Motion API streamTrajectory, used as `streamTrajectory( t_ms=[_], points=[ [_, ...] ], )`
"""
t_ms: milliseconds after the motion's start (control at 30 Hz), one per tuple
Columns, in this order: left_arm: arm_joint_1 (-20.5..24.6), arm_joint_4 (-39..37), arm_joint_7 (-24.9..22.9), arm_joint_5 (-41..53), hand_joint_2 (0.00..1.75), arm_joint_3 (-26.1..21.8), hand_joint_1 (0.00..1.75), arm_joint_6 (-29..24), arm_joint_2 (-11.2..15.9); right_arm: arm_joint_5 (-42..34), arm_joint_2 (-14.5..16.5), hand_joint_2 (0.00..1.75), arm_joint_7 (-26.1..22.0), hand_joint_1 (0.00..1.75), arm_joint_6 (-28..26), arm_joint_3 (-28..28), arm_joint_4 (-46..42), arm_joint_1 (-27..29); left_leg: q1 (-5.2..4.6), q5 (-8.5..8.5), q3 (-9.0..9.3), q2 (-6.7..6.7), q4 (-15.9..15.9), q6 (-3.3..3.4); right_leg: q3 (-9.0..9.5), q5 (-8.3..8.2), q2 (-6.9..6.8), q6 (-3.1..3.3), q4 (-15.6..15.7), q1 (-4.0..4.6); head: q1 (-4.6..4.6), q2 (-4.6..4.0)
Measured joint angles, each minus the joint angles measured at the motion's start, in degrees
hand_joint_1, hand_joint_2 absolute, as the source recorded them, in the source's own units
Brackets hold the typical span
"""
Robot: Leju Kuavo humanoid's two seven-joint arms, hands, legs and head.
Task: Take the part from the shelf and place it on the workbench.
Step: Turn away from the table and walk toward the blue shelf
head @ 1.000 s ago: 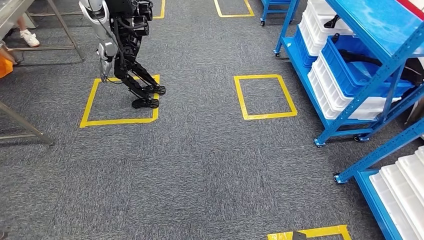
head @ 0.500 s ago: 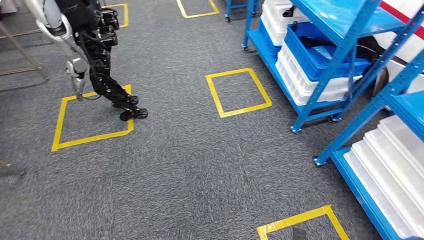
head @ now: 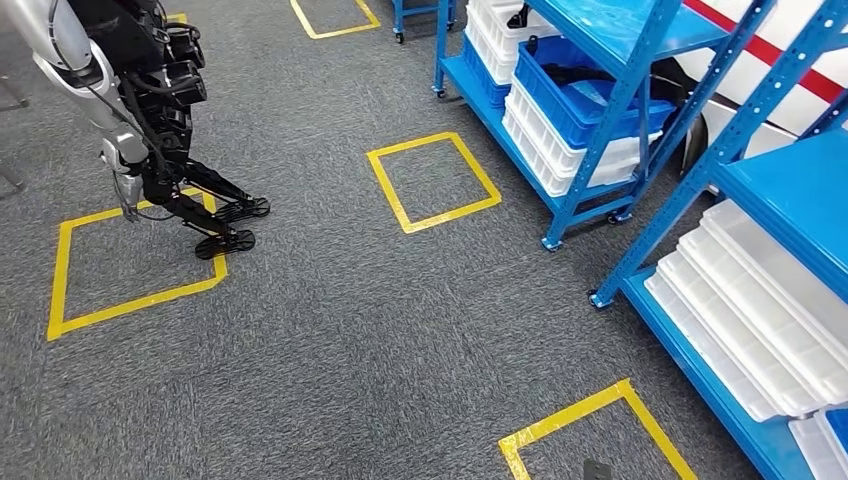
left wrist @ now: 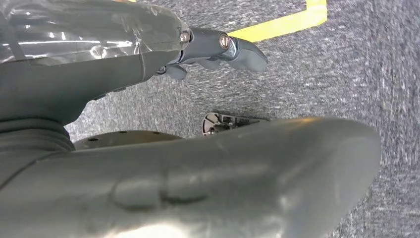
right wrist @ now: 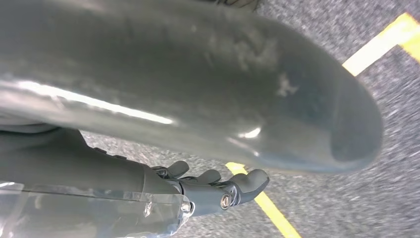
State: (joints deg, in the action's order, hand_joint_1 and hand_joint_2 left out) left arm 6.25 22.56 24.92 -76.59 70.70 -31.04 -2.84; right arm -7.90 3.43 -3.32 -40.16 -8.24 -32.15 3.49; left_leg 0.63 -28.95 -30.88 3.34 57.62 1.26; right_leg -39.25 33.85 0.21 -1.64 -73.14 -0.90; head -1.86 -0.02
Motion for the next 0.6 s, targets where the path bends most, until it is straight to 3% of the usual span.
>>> streamTrajectory(
  t_ms=[100, 167, 233, 267, 333, 400, 467, 500, 533, 600],
  points=[
    [0.0, 0.0, 0.0, 0.0, 0.0, 0.0, 0.0, 0.0, 0.0, 0.4, 0.0, 0.0, 0.1, 0.0, 0.0, 0.0, 0.0, 0.1, 0.02, -0.61, 0.67, 1.5, 0.1, -0.79, 5.52, -5.22, -2.63, 0.03, 11.3, -0.12, -0.59, 0.0],
    [0.1, 0.0, 0.0, 0.0, 0.0, 0.0, 0.0, 0.0, 0.0, 0.6, 0.0, 0.0, 0.2, 0.0, 0.0, 0.0, 0.0, -0.1, -0.12, -0.94, 1.03, 2.17, 0.2, -1.49, 6.79, -5.67, -3.52, 0.7, 14.3, 0.3, -0.52, 0.0],
    [0.2, 0.2, 0.0, 0.1, 0.0, 0.0, 0.0, 0.0, 0.0, 0.7, 0.0, 0.0, 0.3, 0.0, 0.0, 0.0, 0.0, 0.0, 0.01, -1.17, 1.43, 2.87, 0.1, -2.24, 6.73, -5.62, -2.48, 1.62, 14.3, 0.64, -0.17, 0.0],
    [0.3, 0.2, 0.0, 0.1, 0.0, 0.0, 0.0, 0.0, 0.0, 0.7, 0.0, 0.0, 0.3, 0.0, 0.0, -0.1, 0.0, 0.0, 0.19, -1.5, 1.62, 2.63, 0.4, -2.63, 6.84, -5.69, -1.99, 2.01, 14.5, 0.64, -0.06, 0.0],
    [0.4, 0.4, -0.1, 0.2, 0.0, 0.2, 0.0, 0.0, 0.0, 0.7, 0.0, 0.0, 0.3, 0.0, 0.0, -0.1, 0.0, -0.1, 0.42, -3.65, 0.65, 0.58, 3.5, -3.15, 7.04, -5.88, -0.98, 2.82, 14.7, 0.52, 0.34, 0.0],
    [0.3, 0.4, -0.1, 0.3, 0.0, 0.4, 0.0, 0.0, 0.1, 0.8, -0.1, 0.0, 0.3, 0.0, 0.0, -0.1, 0.0, -0.2, 0.34, -7.26, -2.83, -1.82, 10.9, -3.14, 7.06, -5.9, 0.12, 3.37, 14.8, 0.66, 0.93, 0.0],
    [0.1, 0.4, -0.2, 0.3, 0.0, 0.6, 0.0, 0.0, 0.1, 0.9, 0.0, 0.0, 0.3, 0.0, 0.0, -0.2, 0.0, -0.3, 0.09, -8.64, -5.97, -2.56, 16.6, -2.86, 7.15, -5.86, 1.56, 3.57, 14.8, 0.92, 1.36, 0.0],
    [0.1, 0.4, -0.3, 0.3, 0.0, 0.7, 0.0, 0.0, 0.1, 0.9, 0.0, 0.0, 0.4, 0.0, 0.0, -0.2, 0.0, -0.3, -0.06, -7.6, -6.25, -2.75, 16.4, -2.58, 7.26, -5.84, 2.36, 3.59, 14.7, 1.03, 1.53, 0.0],
    [0.0, 0.4, -0.4, 0.3, 0.0, 0.8, 0.0, 0.0, 0.1, 1.0, 0.0, 0.0, 0.4, 0.0, 0.0, -0.2, 0.0, -0.3, -0.2, -5.6, -5.5, -3.08, 13.9, -2.2, 7.38, -5.81, 3.13, 3.59, 14.7, 1.1, 1.66, 0.0],
    [0.1, 0.4, -0.4, 0.3, 0.0, 0.9, 0.0, 0.0, 0.2, 1.1, 0.0, 0.0, 0.4, 0.0, 0.0, -0.2, 0.0, -0.3, -0.37, -1.25, -2.77, -5.53, 6.2, -1.34, 7.44, -5.7, 4.53, 3.45, 14.5, 1.21, 1.79, 0.0]
  ],
)
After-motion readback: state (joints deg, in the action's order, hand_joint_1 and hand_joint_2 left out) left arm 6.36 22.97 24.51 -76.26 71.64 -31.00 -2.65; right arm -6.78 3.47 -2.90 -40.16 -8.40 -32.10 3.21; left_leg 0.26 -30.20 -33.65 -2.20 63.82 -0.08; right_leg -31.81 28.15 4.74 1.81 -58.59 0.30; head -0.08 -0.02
